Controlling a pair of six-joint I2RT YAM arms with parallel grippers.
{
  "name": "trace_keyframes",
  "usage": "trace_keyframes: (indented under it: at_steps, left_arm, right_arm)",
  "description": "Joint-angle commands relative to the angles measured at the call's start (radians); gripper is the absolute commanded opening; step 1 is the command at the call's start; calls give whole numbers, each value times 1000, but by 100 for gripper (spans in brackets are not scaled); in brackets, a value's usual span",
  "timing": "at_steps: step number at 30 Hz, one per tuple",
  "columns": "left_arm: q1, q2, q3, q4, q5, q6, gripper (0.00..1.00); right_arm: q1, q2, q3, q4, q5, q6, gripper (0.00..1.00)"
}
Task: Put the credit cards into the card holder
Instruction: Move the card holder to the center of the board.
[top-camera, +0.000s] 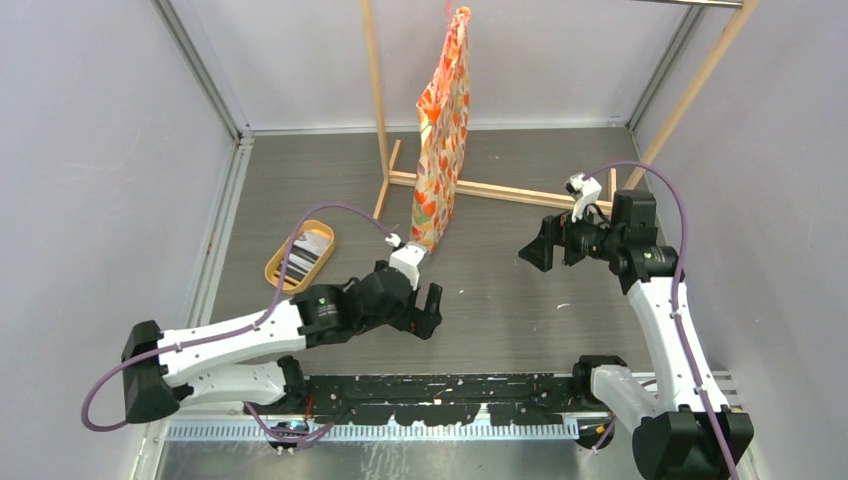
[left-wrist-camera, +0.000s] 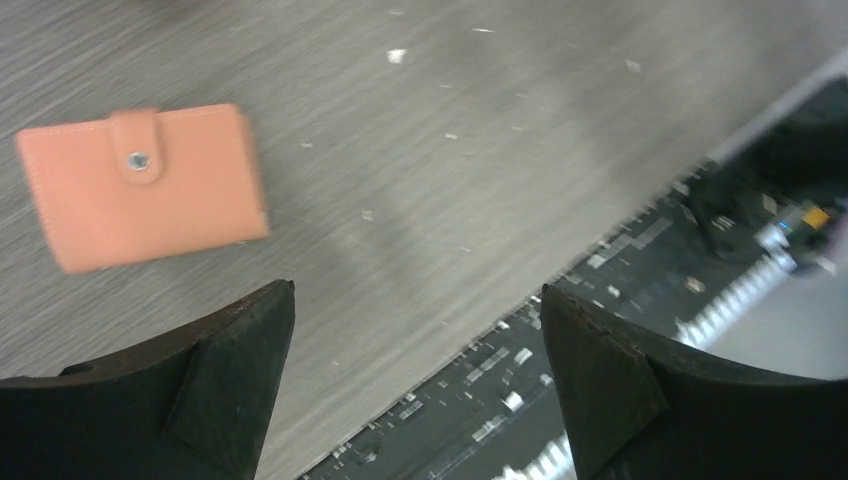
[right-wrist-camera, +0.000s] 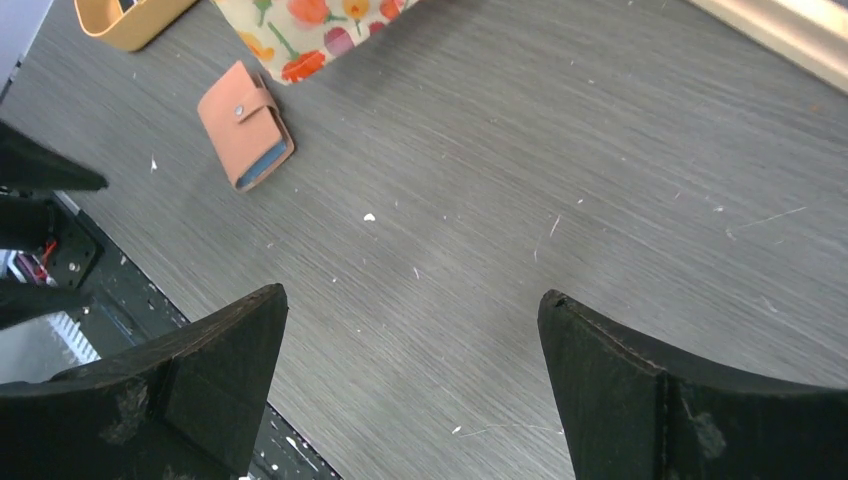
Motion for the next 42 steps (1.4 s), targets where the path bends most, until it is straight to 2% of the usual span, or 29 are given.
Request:
trace_keyframes:
  at_steps: [1,4,6,9,12,17,21,25,33,42]
  left_arm:
    - [5,-28,-133,244,-301,-140,90]
    - [87,-41,-233,332,-287,-225,80]
    - [233,-41,-280,386,-130,-236,72]
    - [385,-6,-293,421,45,-175,58]
    - [448,91,-216,358,154,-90,49]
    - [452,244,-89,254,190,43,44]
    - [453,311,-24,170,127,122,44]
    - [453,351,-2,157,111,177,45]
    - [470,476,45,124,131,227,42]
    - [480,533,50,115,108,247,40]
  right_arm:
    - [-13,-16,-30,121,-97,-45,100]
    - [-12,27,-20,107,-98,-54,100]
    - [-5,55,6,76,-87,-57,100]
    - [10,69,22,42,-58,-63,100]
    - [14,56,16,40,-35,-68,100]
    - [38,50,12,39,-29,-69,100]
    - [43,52,10,36,-23,-70,100]
    - [44,59,10,37,-22,-70,100]
    - [44,77,8,37,-11,-72,100]
    - [44,87,8,37,-10,-74,100]
